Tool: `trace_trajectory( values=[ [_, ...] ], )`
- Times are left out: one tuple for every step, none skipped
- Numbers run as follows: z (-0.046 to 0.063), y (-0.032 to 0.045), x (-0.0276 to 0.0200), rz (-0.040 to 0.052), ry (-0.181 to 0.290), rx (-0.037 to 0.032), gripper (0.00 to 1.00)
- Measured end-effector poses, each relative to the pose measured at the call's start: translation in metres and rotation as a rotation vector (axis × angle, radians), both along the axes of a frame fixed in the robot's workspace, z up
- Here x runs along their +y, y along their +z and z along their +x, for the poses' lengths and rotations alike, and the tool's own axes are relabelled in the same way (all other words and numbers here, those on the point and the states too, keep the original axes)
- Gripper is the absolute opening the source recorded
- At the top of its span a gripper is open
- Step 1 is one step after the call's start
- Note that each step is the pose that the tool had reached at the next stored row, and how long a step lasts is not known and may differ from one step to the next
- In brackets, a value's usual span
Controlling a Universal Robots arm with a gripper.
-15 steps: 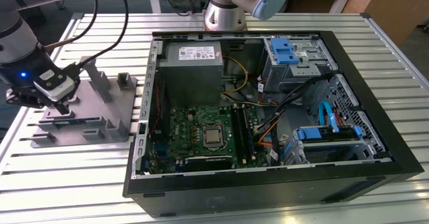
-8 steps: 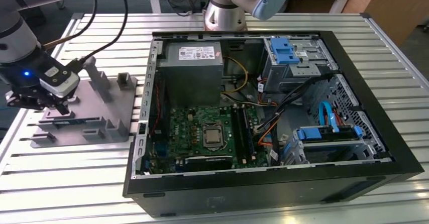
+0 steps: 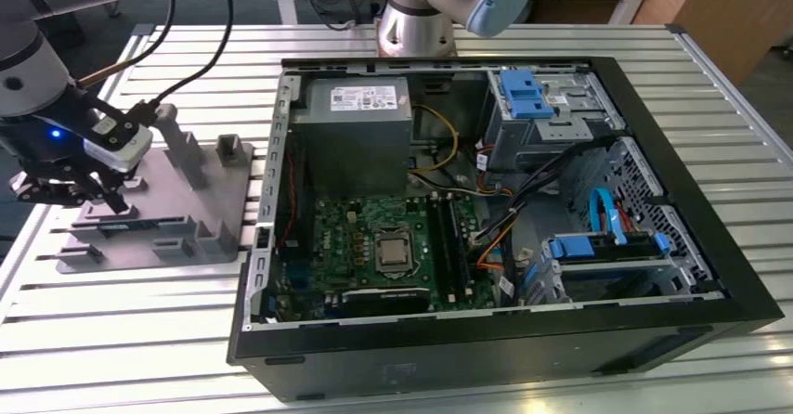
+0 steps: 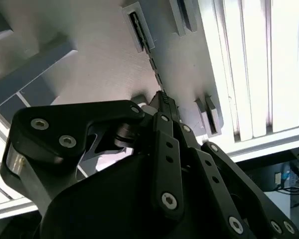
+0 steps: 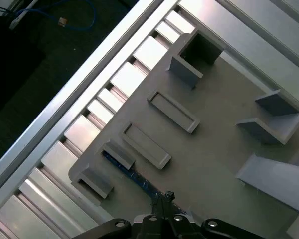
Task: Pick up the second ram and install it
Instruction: 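Pick up the second ram and move it above second insertion slot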
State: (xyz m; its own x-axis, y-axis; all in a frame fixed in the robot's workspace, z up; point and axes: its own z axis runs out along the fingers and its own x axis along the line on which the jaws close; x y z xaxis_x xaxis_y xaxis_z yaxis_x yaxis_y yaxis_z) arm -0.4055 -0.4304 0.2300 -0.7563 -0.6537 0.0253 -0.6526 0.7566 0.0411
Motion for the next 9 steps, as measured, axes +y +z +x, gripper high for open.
trace_trajectory(
  values=[
    [0.0,0.0,0.0,0.0,0.018,0.0,0.1],
    [0.0,0.0,0.0,0.0,0.037,0.0,0.1],
    [0.0,-0.0001,0.0,0.0,0.054,0.0,0.1],
    [0.0,-0.0001,0.0,0.0,0.072,0.0,0.1],
    [0.0,-0.0001,0.0,0.0,0.09,-0.0001,0.1],
    [0.0,-0.0001,0.0,0.0,0.107,0.0,0.1],
    [0.0,-0.0001,0.0,0.0,0.125,0.0,0.1],
    [0.0,-0.0001,0.0,0.0,0.142,0.0,0.1],
    [0.0,-0.0002,0.0,0.0001,0.158,0.0,0.1]
  ],
)
